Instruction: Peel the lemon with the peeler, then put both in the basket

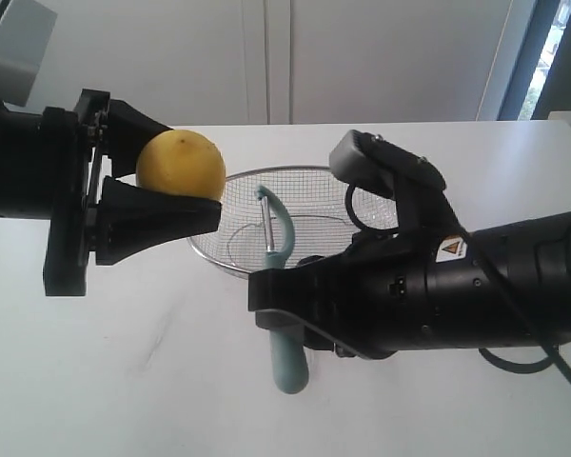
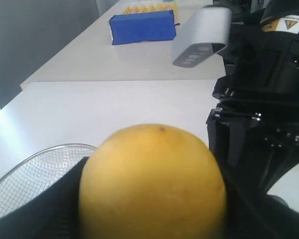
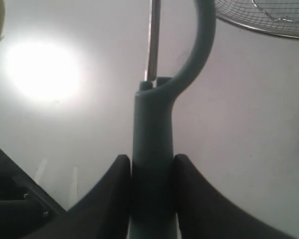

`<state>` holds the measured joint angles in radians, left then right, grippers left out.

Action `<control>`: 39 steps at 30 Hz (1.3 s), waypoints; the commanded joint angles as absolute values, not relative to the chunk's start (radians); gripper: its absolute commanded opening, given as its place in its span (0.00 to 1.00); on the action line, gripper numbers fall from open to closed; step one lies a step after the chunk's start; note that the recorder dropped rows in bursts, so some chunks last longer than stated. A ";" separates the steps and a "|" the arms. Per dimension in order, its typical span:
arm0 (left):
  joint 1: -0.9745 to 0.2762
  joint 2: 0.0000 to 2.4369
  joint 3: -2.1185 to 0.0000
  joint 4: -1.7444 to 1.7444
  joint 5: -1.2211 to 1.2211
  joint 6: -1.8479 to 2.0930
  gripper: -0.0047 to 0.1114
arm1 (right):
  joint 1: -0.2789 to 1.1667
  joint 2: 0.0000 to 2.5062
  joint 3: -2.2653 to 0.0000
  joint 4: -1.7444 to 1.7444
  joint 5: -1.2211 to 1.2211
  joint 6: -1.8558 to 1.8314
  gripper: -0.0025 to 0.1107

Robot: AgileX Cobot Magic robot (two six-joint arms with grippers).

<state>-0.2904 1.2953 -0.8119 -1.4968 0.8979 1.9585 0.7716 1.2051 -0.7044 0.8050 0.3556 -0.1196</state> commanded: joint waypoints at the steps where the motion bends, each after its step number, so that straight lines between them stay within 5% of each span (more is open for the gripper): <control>1: -0.293 1.286 -0.816 -1.516 0.911 2.116 0.04 | 0.778 1.205 -0.706 0.889 0.336 -0.133 0.02; 39: -0.293 1.363 -0.816 -1.505 0.931 2.118 0.04 | 0.778 1.205 -0.706 1.215 0.412 -0.415 0.02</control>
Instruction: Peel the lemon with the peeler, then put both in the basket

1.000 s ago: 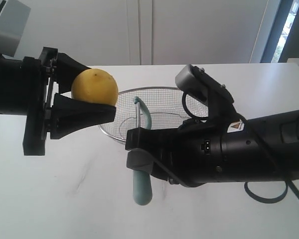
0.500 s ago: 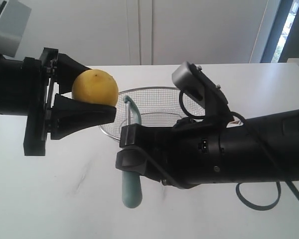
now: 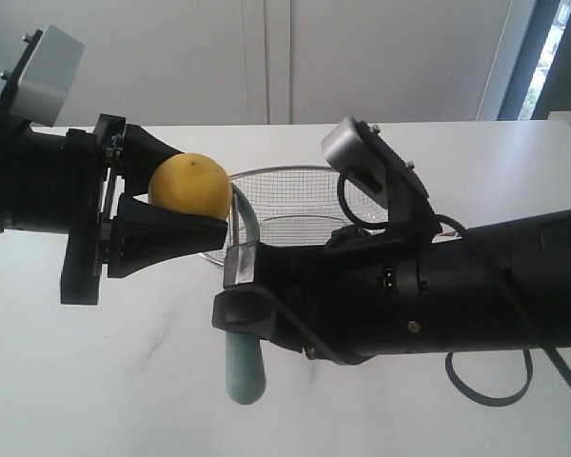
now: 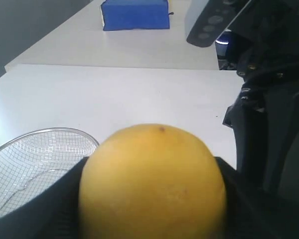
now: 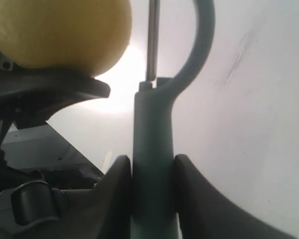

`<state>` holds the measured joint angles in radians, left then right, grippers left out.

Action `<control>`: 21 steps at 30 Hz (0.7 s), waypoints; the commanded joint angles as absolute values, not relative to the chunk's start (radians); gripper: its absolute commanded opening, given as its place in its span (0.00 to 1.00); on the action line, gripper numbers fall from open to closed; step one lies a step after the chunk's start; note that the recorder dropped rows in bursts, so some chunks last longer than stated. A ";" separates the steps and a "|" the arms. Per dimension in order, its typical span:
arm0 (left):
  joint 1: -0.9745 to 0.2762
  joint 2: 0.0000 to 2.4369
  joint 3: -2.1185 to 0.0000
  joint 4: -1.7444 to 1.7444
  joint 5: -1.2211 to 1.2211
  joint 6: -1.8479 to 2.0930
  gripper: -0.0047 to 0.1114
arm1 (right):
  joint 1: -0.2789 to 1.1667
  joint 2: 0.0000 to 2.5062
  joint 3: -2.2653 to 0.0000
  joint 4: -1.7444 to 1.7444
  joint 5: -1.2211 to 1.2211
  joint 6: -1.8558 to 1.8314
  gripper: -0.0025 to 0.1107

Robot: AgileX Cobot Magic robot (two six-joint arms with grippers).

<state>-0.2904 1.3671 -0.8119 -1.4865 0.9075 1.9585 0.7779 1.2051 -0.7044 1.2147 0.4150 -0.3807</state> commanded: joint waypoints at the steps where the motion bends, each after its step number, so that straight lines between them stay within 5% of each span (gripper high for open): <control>1: -0.293 1.363 -0.816 -1.502 0.931 2.118 0.04 | 0.778 1.205 -0.706 1.215 0.408 -0.418 0.02; 21: -0.293 1.363 -0.816 -1.503 0.910 2.118 0.04 | 0.778 1.044 -0.706 1.193 0.352 -0.434 0.02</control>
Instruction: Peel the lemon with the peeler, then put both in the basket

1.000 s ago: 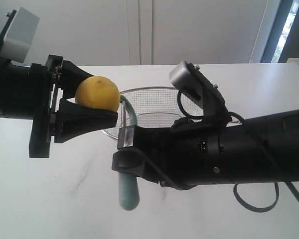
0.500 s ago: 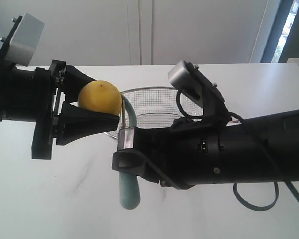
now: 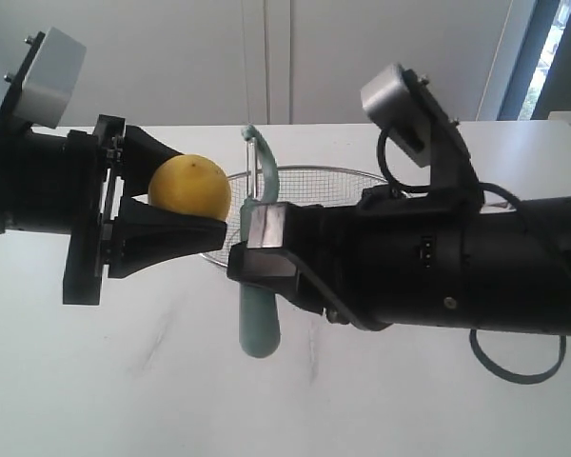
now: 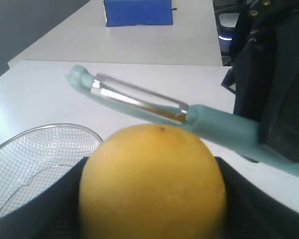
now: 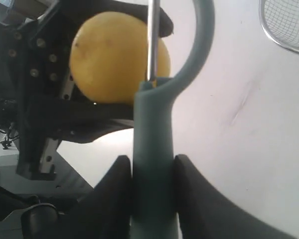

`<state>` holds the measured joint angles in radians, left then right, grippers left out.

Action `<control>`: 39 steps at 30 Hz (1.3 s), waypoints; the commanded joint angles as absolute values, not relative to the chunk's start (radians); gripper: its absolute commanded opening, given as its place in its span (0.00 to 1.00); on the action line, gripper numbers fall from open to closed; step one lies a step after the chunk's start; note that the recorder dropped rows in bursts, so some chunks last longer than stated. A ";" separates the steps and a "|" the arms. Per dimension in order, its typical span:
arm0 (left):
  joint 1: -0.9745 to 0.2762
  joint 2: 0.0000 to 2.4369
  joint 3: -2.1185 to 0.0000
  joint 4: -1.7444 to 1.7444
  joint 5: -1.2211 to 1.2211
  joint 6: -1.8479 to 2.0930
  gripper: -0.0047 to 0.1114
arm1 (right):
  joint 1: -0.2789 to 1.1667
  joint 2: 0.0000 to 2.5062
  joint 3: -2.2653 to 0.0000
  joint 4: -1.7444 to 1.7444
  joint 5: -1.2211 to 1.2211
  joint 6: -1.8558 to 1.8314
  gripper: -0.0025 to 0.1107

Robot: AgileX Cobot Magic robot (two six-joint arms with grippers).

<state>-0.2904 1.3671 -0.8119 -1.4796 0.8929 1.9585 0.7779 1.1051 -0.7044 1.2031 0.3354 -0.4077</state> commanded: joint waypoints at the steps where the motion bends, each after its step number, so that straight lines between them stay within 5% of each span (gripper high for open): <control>1: -0.293 1.363 -0.816 -1.503 0.910 2.118 0.04 | 0.778 1.025 -0.706 1.193 0.359 -0.452 0.02; 11: -0.293 1.363 -0.816 -1.503 0.912 2.086 0.04 | 0.778 0.793 -0.706 0.879 0.406 -0.501 0.02; 19: -0.293 1.363 -0.816 -1.508 0.970 2.090 0.04 | 0.778 0.884 -0.706 0.442 0.413 -0.072 0.02; 39: -0.293 1.361 -0.816 -1.517 0.979 2.119 0.04 | 0.778 1.246 -0.706 0.694 0.308 -0.029 0.02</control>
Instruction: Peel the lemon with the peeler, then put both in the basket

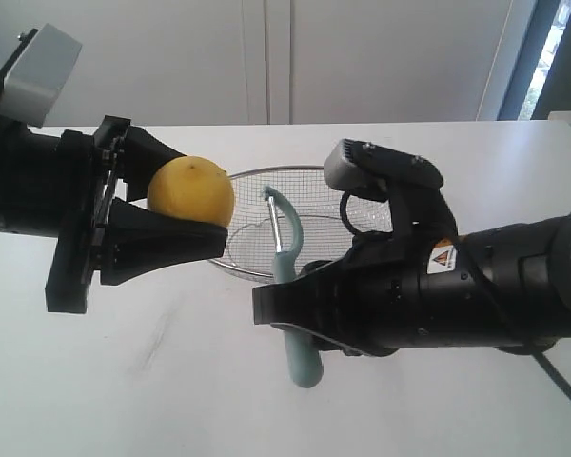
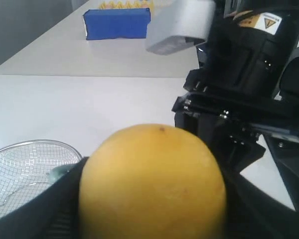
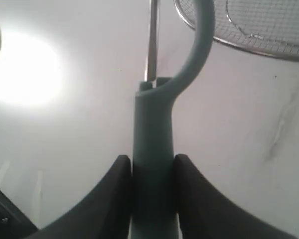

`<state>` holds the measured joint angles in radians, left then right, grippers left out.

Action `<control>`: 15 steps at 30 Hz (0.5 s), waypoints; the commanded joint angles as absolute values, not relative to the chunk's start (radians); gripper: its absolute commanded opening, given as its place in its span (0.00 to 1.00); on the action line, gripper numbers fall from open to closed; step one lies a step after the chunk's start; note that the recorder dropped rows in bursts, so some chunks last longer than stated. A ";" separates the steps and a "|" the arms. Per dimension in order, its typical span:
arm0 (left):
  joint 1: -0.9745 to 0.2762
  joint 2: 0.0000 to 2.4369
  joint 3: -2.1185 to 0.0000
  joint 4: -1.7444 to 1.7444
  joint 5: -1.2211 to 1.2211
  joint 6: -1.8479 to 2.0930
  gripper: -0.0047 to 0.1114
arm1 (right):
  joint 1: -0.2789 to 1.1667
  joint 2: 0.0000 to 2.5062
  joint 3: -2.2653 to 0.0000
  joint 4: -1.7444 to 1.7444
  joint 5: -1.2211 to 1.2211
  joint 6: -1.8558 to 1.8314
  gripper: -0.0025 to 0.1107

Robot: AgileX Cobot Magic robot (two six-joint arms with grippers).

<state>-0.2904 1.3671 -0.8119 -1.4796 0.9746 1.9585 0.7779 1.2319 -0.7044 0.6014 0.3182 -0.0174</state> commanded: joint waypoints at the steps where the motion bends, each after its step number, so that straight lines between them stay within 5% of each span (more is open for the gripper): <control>1: -0.293 1.361 -0.816 -1.517 0.977 2.119 0.04 | 0.778 1.246 -0.706 0.707 0.310 -0.029 0.02; 15: -0.293 1.363 -0.816 -1.509 0.942 2.119 0.04 | 0.778 1.246 -0.710 1.147 0.386 -0.387 0.02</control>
